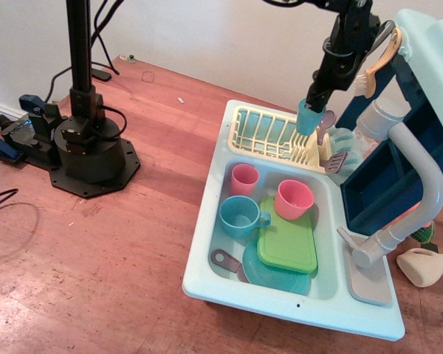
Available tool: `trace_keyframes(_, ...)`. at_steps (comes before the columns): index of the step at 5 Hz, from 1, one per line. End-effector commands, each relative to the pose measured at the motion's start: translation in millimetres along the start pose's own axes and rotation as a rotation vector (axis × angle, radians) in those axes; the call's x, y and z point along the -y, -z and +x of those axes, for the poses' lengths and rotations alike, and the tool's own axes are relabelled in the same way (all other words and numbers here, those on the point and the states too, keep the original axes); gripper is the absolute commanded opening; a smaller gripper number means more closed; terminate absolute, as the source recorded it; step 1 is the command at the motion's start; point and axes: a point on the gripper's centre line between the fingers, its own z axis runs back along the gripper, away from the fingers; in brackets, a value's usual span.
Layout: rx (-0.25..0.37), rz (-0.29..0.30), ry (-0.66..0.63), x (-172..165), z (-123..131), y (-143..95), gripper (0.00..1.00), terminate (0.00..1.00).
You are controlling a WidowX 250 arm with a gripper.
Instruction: Put cup from anywhere into sink
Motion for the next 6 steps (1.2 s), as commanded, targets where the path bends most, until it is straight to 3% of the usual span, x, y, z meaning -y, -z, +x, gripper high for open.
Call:
trace_keyframes(1, 0.215, 0.031, 0.009, 15, 40, -24, 0.0, 0.0)
trace_keyframes(2, 0.354, -0.085, 0.018, 61, 62, -20, 0.0, 0.0)
trace_keyframes(3, 0.406, -0.185, 0.011, 97, 67, -20, 0.0, 0.0)
trace_keyframes(4, 0.417, -0.242, 0.022, 109, 66, -23, 0.0, 0.0)
trace_keyframes(6, 0.43, -0.269, 0.029, 113, 59, -21, 0.0, 0.0)
